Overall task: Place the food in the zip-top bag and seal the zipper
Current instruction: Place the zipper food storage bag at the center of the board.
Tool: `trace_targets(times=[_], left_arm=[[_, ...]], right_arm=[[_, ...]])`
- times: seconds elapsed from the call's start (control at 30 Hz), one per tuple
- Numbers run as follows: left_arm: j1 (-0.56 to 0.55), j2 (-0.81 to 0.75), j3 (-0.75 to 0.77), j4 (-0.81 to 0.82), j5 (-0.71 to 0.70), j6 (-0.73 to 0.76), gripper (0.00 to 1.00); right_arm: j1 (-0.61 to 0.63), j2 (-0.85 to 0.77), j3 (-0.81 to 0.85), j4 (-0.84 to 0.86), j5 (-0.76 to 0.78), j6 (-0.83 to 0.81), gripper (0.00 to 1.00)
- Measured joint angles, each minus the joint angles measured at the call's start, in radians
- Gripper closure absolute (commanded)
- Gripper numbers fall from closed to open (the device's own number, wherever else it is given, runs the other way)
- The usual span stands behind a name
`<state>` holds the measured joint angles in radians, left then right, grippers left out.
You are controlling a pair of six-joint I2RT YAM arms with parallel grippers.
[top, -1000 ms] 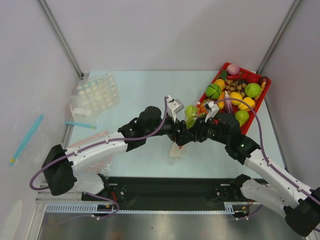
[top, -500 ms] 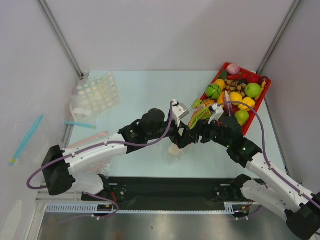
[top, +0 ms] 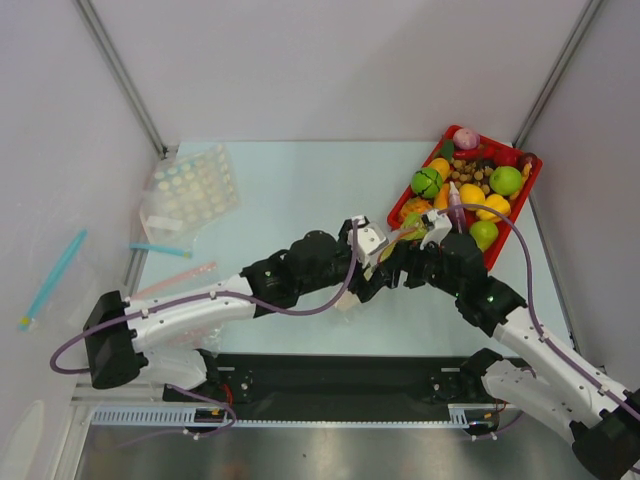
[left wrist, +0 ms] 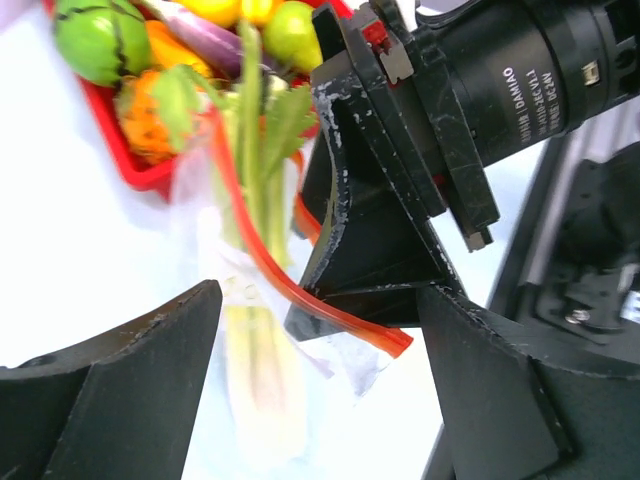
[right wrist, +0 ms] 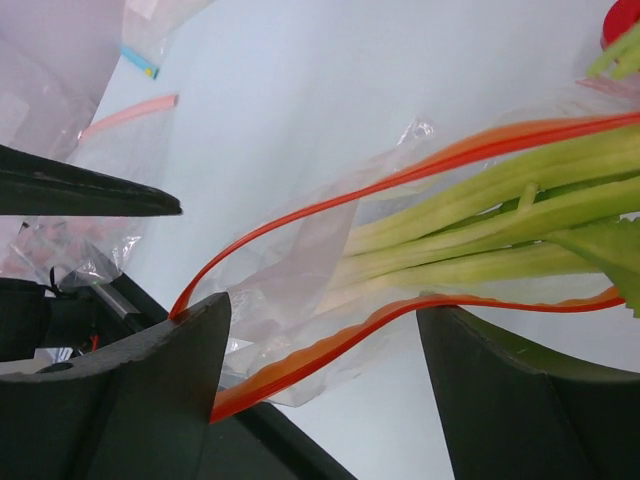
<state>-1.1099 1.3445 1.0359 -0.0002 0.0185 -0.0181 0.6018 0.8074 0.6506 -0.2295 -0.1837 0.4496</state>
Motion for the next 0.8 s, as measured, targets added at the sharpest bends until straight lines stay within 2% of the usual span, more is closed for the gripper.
trace_targets(times=[0.3,0.4,0.47,0.67,0.8], left_arm=[[-0.069,-0.041,-0.075,0.111,-0.187,0.148,0.05],[-0.08,-0.072,-0.105,0.153,-0.219,0.167,0.04],[-0.081,-0.092,-0.122,0.172,-0.225,0.169,0.04],[-0.083,-0.189,-0.153,0.21,-0.161,0.183,0.06],[-0.089,-0.232,-0.167,0.254,-0.114,0.202,0.08]], right_arm=[[-0.002,0.0,-0.009,-0.005,0.017,0.031,0.08],[-0.002,0.0,-0.022,0.027,0.01,0.058,0.14],[-0.002,0.0,-0.038,0.075,-0.02,0.092,0.22],[-0.007,-0.002,-0.056,0.236,-0.164,0.202,0.24],[-0.015,-0.003,-0.056,0.318,-0.22,0.267,0.32]])
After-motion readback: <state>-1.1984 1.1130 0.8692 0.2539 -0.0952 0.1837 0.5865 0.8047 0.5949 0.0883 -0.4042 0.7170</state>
